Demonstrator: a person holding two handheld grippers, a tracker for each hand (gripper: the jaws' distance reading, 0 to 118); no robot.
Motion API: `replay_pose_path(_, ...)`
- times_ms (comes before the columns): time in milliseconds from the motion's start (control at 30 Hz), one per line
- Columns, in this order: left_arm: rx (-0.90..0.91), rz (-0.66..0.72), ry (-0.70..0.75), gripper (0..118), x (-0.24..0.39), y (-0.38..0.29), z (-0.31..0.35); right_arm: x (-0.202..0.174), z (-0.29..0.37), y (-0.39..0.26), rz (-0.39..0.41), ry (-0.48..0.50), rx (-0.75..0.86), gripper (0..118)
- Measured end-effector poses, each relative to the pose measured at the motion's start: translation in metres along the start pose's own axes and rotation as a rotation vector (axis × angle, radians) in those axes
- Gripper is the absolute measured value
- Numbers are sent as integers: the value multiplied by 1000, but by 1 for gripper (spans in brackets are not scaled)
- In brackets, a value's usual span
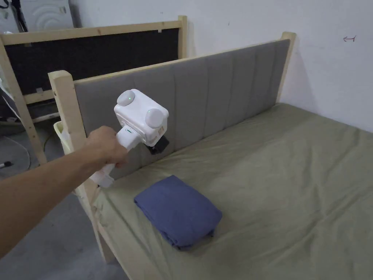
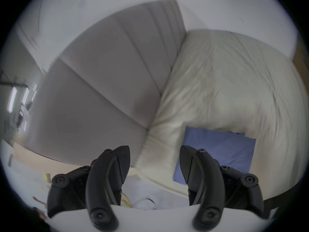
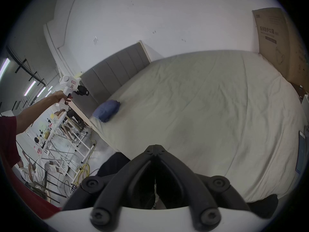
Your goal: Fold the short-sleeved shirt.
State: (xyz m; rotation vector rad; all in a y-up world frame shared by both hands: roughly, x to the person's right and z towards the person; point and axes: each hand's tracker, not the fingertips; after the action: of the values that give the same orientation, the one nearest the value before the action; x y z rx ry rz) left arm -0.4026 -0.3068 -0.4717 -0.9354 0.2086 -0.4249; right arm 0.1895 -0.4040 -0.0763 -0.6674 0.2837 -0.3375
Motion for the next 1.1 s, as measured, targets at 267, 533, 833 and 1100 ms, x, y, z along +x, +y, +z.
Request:
replay_pose_path(267,604,157,-241,67,91,-33,220,-14,46,29,99,-33,218,0)
replay_pose_path(533,903,341,-520,66,253,-156,319,-12,121,51,149,-261,456,0)
replay_pose_path(833,819,101,-627,0,353,-200,327,8,146,30,197,-637,519,0)
replay_pose_path(1100,823,86,-562,0,347,-199,321,21,136,20,115,-622,490,0)
